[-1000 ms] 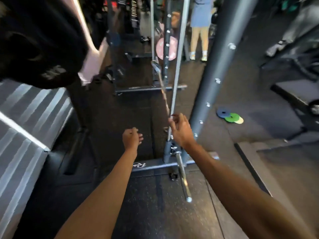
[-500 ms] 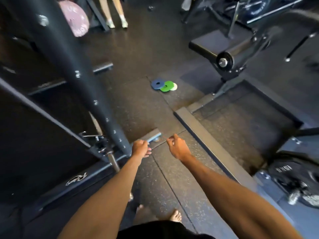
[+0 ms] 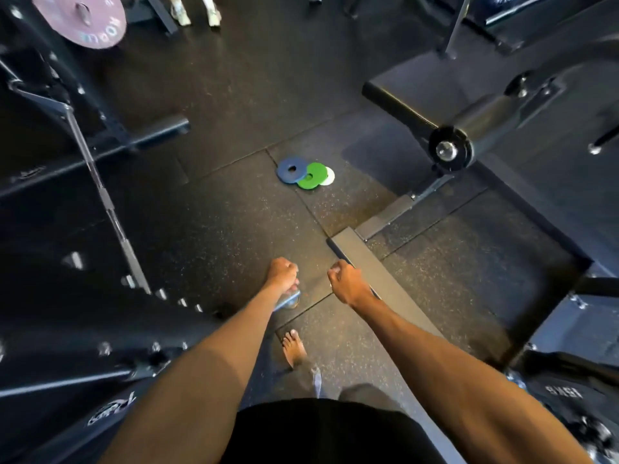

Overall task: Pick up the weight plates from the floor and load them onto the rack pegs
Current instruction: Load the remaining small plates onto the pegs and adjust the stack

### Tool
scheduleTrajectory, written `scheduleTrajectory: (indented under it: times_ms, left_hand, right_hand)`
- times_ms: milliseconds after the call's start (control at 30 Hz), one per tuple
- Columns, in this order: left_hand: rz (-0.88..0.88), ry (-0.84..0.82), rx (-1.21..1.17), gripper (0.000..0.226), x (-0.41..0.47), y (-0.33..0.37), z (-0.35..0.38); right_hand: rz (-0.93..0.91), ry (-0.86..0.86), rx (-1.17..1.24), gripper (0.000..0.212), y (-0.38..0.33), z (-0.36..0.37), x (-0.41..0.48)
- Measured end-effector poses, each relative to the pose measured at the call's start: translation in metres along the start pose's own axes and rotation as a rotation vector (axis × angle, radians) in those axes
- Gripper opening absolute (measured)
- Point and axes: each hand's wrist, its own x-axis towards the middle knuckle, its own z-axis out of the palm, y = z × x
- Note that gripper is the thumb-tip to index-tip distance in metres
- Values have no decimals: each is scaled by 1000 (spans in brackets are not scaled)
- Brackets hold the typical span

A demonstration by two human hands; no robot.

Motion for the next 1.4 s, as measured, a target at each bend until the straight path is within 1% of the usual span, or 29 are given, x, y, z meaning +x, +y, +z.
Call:
scheduleTrajectory:
  times_ms: [100, 267, 433, 633, 700, 800, 967, 1067, 1200, 1300, 1367, 1400]
  left_hand:
    - [19, 2, 48, 11, 38, 40, -22]
    - [0, 5, 82, 15, 98, 84, -43]
    - [-22, 15, 90, 12, 174, 124, -57]
    - [-101, 33, 148, 23, 306, 181, -70]
    - [-104, 43, 152, 25, 358, 199, -69]
    - [-122, 13, 177, 26, 433, 225, -61]
    - [-141, -50, 138, 29, 552, 259, -31]
    - [-157, -51, 117, 27, 623, 259, -6]
    - [-205, -56, 102, 24, 710, 236, 29]
    - [-208, -46, 152, 23, 772, 205, 52]
    - [-188, -35, 214, 18, 812, 182, 67]
    - [-173, -29, 257, 14, 830, 173, 73]
  right_hand:
    - [0, 10, 17, 32, -30, -20, 52]
    - [-40, -23, -31, 30, -72, -42, 132]
    - [-66, -42, -43, 30, -96, -56, 233]
    - [-55, -134, -57, 31, -113, -72, 383]
    - [-40, -160, -51, 30, -117, -75, 439]
    - [-22, -174, -39, 28, -118, -75, 514]
    - [39, -216, -52, 28, -102, -60, 625]
    - [61, -231, -54, 26, -81, -38, 684]
    - [81, -243, -56, 24, -43, 6, 759]
    - [117, -256, -77, 22, -15, 44, 810]
    - [145, -255, -114, 20, 6, 70, 841]
    - [139, -248, -144, 22, 16, 82, 855]
